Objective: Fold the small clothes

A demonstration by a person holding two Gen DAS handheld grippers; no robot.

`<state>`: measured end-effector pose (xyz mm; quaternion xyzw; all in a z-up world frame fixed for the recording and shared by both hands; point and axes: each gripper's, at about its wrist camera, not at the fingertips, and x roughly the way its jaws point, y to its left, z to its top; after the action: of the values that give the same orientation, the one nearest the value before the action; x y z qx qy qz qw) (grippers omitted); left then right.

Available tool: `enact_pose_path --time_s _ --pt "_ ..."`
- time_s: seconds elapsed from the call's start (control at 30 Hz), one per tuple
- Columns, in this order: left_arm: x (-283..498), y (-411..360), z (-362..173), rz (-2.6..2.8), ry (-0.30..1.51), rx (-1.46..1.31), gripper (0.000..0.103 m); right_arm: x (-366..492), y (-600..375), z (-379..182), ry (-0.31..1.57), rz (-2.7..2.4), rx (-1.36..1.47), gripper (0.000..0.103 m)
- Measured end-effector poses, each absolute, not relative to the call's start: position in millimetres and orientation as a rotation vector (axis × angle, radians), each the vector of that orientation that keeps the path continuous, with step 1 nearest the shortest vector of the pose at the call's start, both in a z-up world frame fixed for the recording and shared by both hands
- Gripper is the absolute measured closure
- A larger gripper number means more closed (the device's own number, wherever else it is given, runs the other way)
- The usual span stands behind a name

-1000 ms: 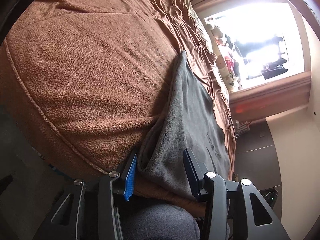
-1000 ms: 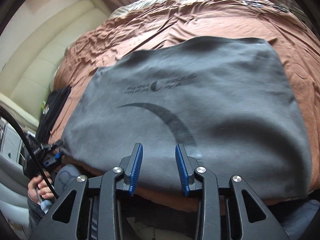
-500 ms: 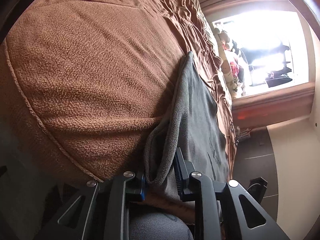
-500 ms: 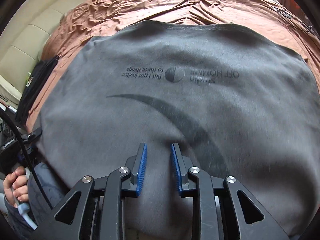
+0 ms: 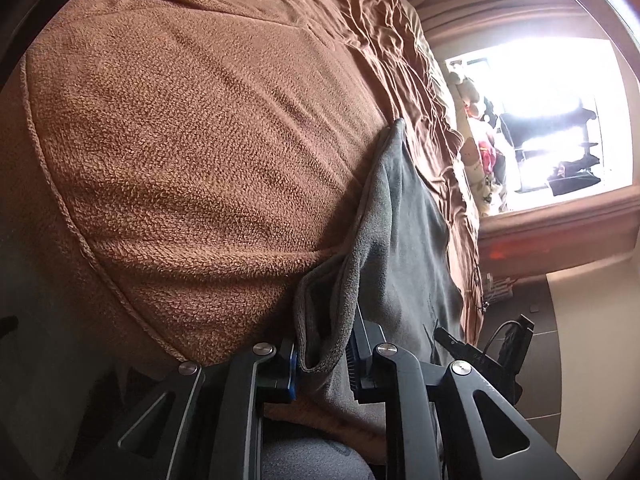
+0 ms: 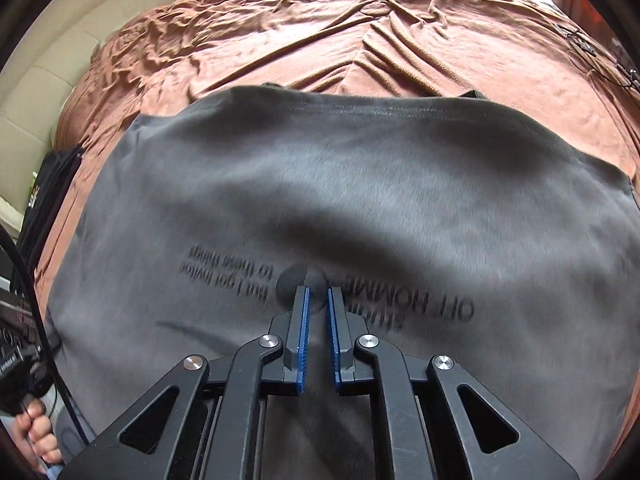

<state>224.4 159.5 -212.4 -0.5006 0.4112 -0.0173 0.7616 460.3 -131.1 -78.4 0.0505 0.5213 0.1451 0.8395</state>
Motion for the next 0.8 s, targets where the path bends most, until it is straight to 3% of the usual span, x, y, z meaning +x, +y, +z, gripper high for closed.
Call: enact_pose_path --time_s 0.8 --pt "224 154 -211 0.010 0.902 -1.092 0.084 572 -106 -91 1.103 0.228 0.107 0.102"
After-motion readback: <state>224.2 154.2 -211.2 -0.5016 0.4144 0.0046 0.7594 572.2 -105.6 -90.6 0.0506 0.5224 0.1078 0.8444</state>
